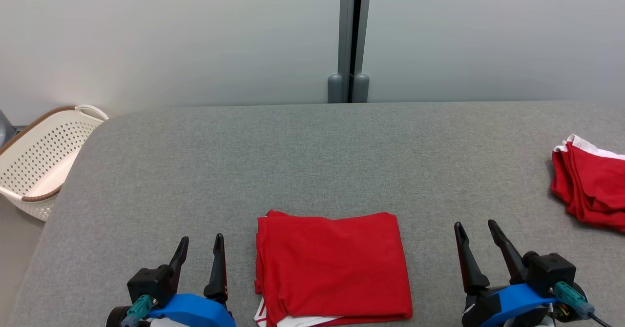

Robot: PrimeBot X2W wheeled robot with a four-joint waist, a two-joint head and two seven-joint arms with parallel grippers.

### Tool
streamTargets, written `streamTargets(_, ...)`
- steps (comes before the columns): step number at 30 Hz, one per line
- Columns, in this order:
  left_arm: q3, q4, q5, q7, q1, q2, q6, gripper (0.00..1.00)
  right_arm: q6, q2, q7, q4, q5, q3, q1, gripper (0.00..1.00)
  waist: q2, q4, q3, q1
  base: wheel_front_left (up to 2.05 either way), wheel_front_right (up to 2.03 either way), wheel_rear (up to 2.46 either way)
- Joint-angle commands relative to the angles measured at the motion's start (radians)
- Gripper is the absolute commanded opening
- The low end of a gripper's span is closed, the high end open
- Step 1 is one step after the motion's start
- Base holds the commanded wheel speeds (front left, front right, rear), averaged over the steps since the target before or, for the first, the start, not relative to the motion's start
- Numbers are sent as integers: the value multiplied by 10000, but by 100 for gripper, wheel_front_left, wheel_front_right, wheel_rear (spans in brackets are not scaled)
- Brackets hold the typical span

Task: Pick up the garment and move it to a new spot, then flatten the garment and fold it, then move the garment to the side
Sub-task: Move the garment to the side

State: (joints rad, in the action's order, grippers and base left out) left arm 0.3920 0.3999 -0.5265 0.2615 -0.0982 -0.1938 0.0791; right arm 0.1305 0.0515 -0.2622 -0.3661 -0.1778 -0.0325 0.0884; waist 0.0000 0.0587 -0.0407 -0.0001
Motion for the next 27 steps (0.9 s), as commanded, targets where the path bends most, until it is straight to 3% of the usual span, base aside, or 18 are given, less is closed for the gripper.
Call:
streamTargets(1,-95,50,89,50,64,7,-36,100,5,-11,-36,60,-76,20,-139,100,0,11,2,1,0,0,0)
streamTargets(11,-258,131,286,51,47,182,-199,100,5,-11,50,-86,-38,38,52,100,0,146,66,1,0,0,0)
streamTargets(21,-347,209,459,50,-73,373,-335,100,5,-5,2535,-1543,-222,34,962,100,0,753,425,1,0,0,0)
streamTargets(27,-427,258,579,51,-212,507,-409,100,5,-2,3341,-2532,-267,122,1461,100,0,1384,821,1,0,0,0)
